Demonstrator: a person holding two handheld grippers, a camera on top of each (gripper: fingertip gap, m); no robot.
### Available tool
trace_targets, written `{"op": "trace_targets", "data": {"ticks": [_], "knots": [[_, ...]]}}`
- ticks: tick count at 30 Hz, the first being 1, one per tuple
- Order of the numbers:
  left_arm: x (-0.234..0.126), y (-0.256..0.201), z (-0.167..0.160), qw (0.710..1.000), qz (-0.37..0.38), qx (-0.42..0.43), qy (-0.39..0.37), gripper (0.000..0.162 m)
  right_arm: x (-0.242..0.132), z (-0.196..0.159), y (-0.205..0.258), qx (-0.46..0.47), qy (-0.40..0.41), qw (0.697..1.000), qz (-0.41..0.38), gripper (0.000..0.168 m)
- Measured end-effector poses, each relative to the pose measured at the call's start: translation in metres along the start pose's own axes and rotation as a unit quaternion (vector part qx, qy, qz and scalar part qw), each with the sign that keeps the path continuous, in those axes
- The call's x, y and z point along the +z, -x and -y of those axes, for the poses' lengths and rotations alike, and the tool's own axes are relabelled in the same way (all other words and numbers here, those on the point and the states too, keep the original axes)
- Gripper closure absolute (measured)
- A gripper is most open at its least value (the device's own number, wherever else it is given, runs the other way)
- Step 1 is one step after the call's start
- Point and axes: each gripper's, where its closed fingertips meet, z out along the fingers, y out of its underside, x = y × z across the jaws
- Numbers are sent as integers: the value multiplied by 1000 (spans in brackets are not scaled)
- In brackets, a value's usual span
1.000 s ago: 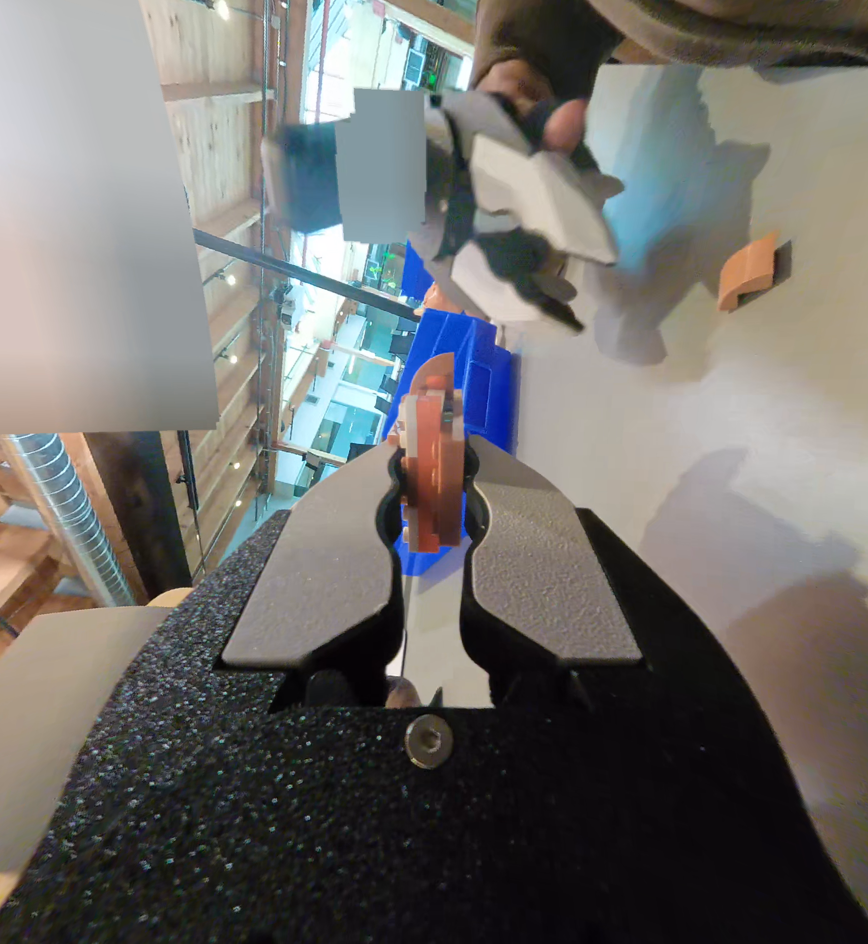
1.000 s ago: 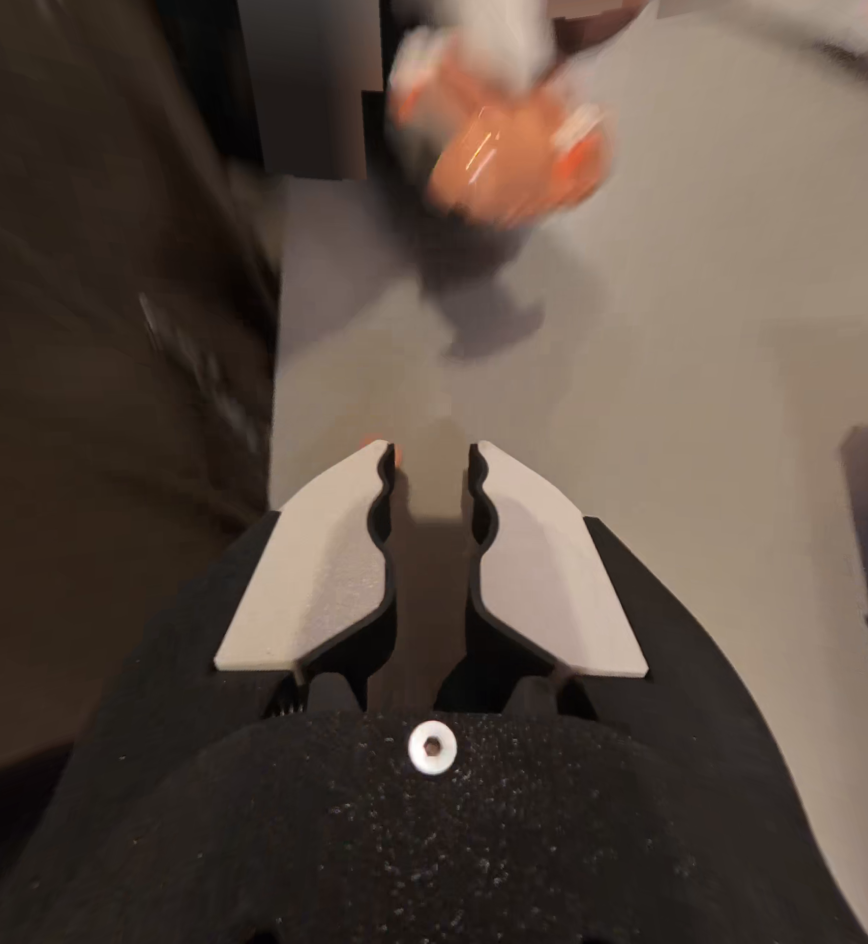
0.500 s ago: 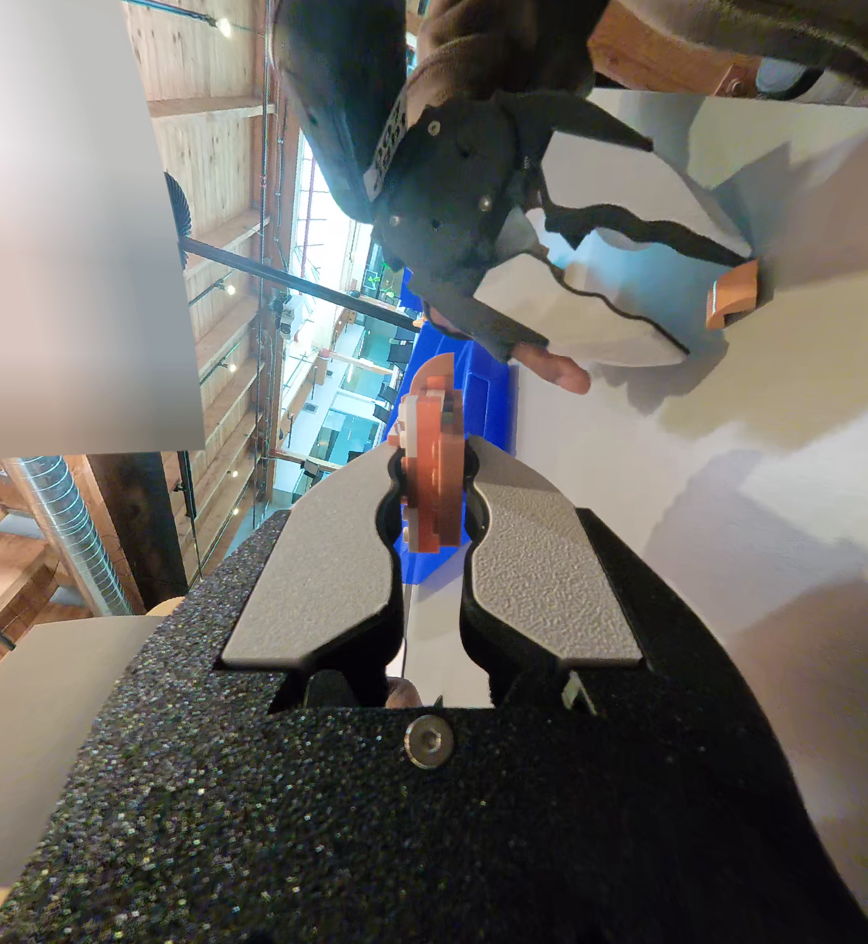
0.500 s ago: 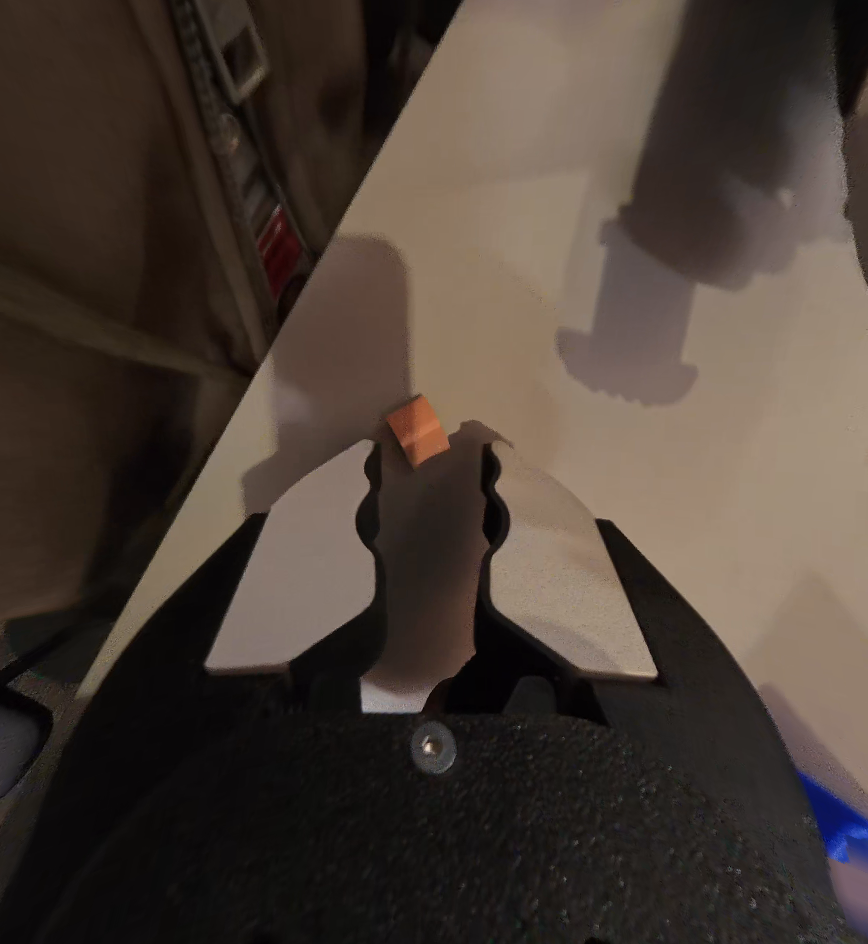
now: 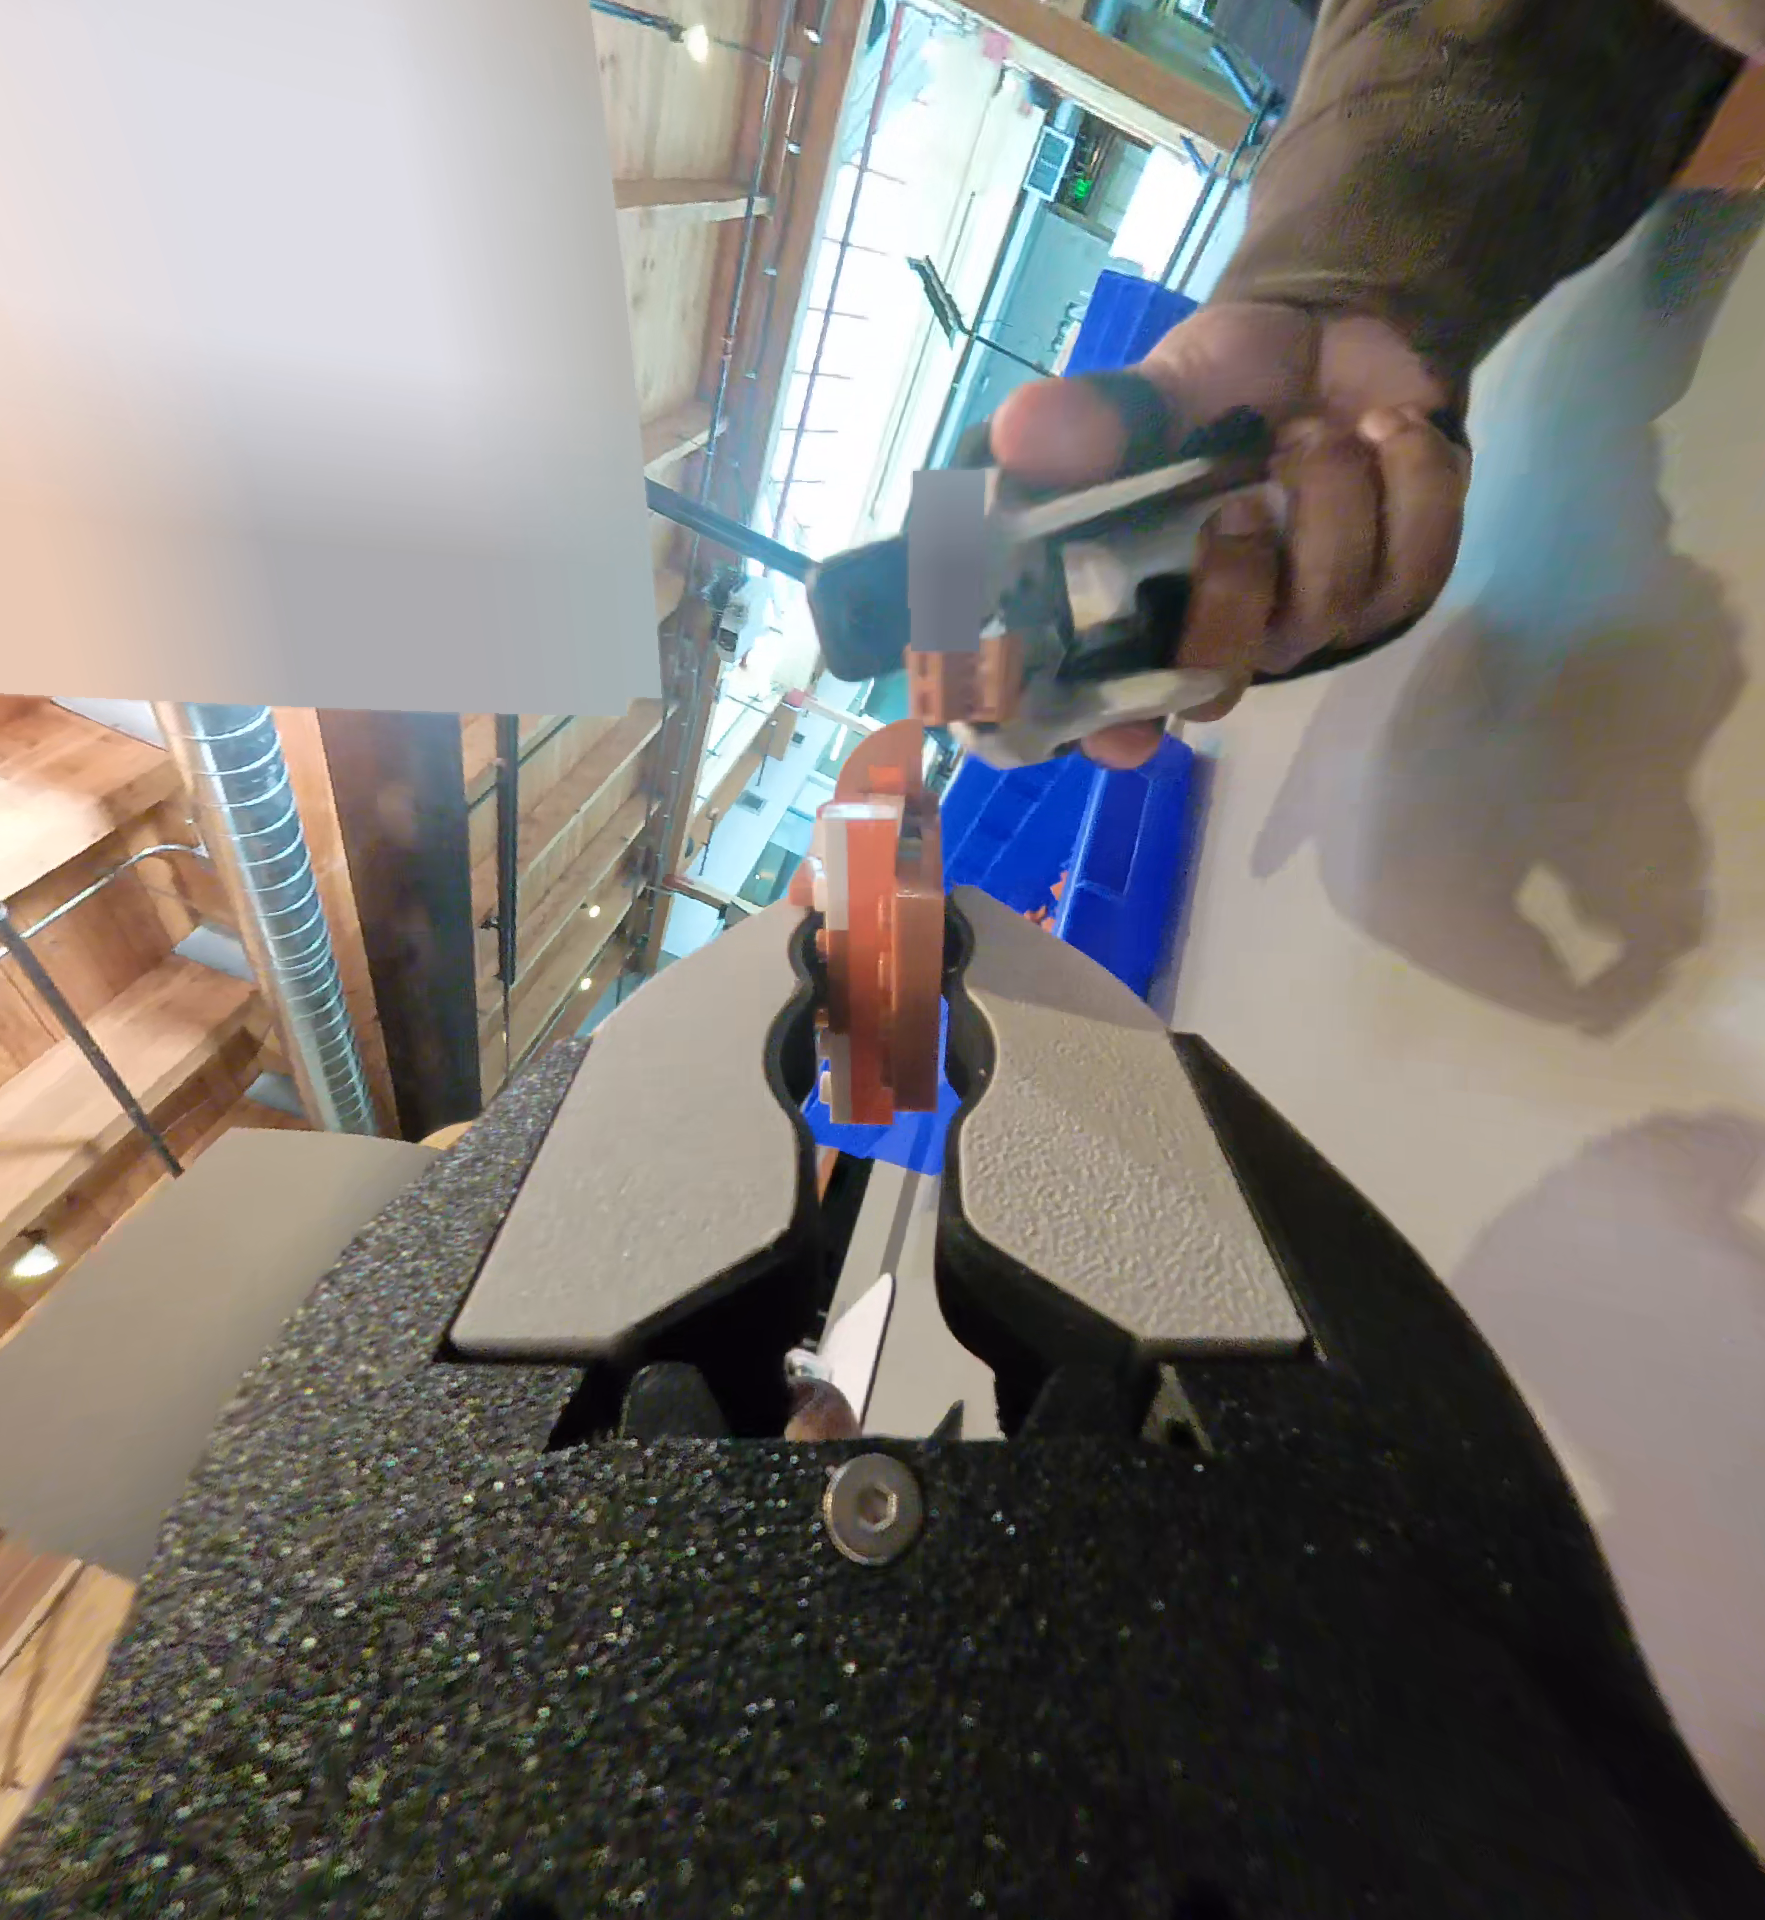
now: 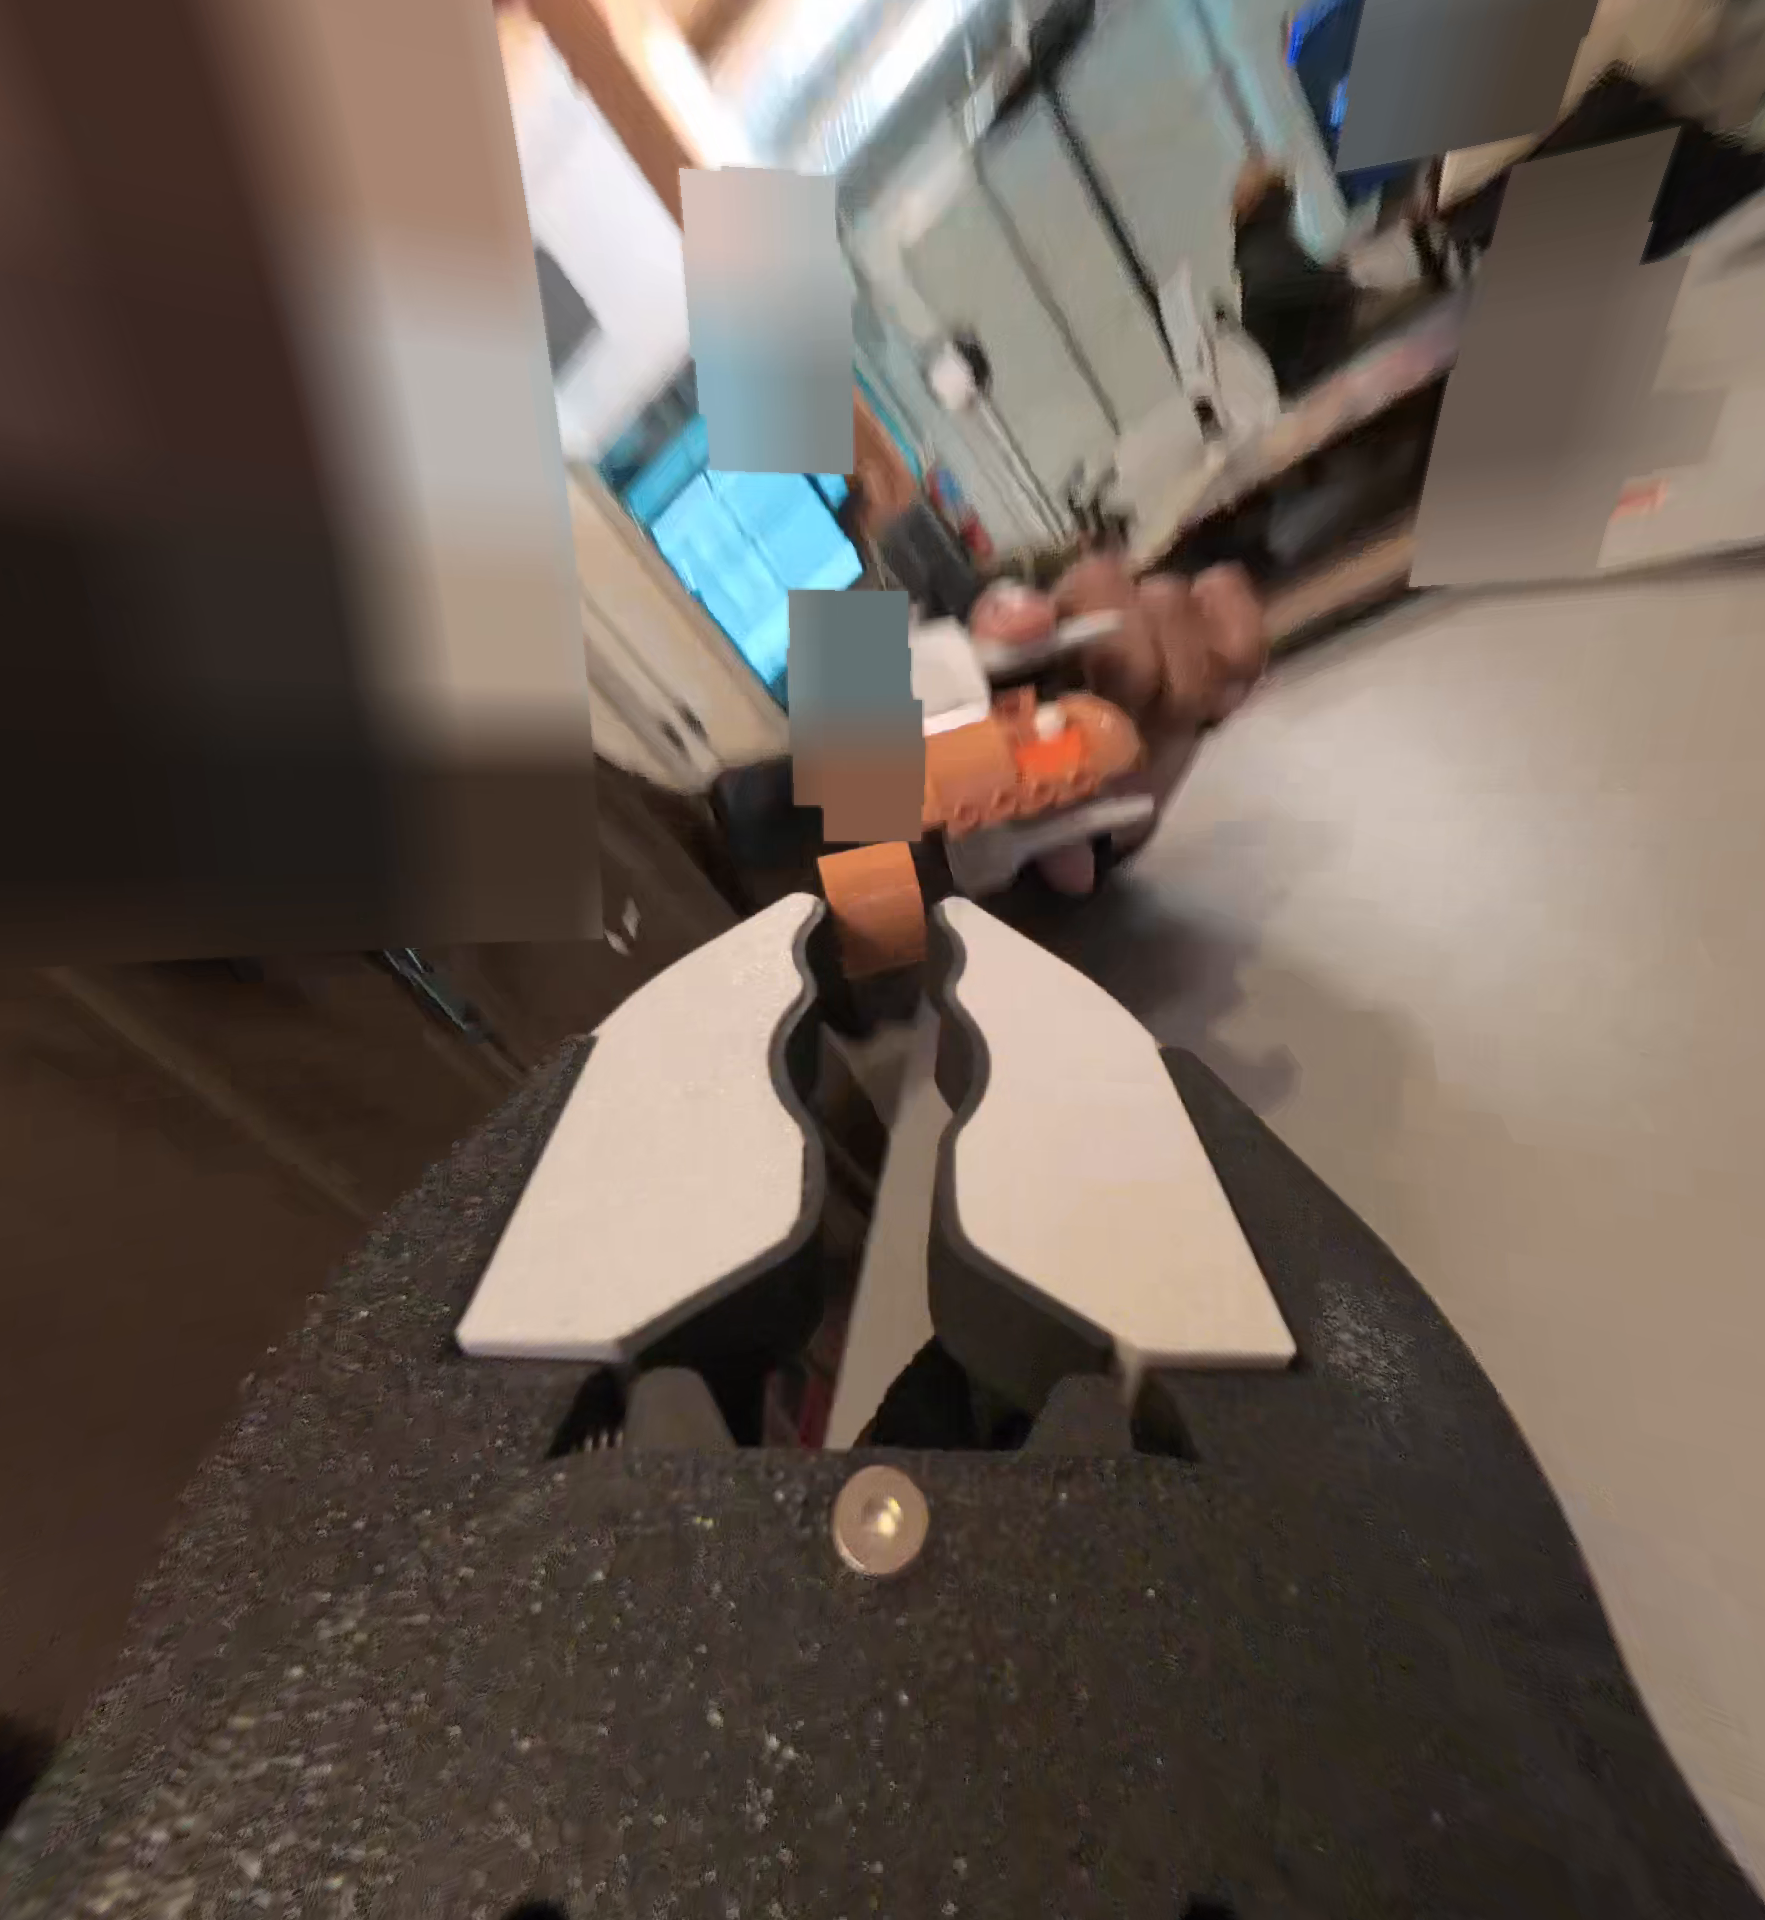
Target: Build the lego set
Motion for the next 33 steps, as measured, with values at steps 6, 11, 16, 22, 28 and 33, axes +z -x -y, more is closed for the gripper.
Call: {"op": "trace_targets", "data": {"ticks": [6, 11, 16, 22, 28, 33], "knots": [[4, -7, 10, 999, 1, 41, -7, 142, 5, 18, 4, 8, -46, 998, 36, 151], [5, -7, 17, 998, 6, 58, -13, 142, 15, 20, 6, -31, -4, 999, 26, 151], [6, -6, 17, 998, 8, 56, -14, 142, 15, 24, 5, -60, 16, 998, 10, 151], [5, -4, 11, 1000, 3, 22, -13, 142, 2, 11, -24, -212, 110, 964, -113, 151], [2, 6, -7, 1000, 9, -25, 4, 142, -34, -22, -66, -444, 367, 780, -243, 150], [3, 4, -12, 1000, 4, -24, 14, 142, -39, -47, -72, -534, 474, 671, -198, 141]]}}
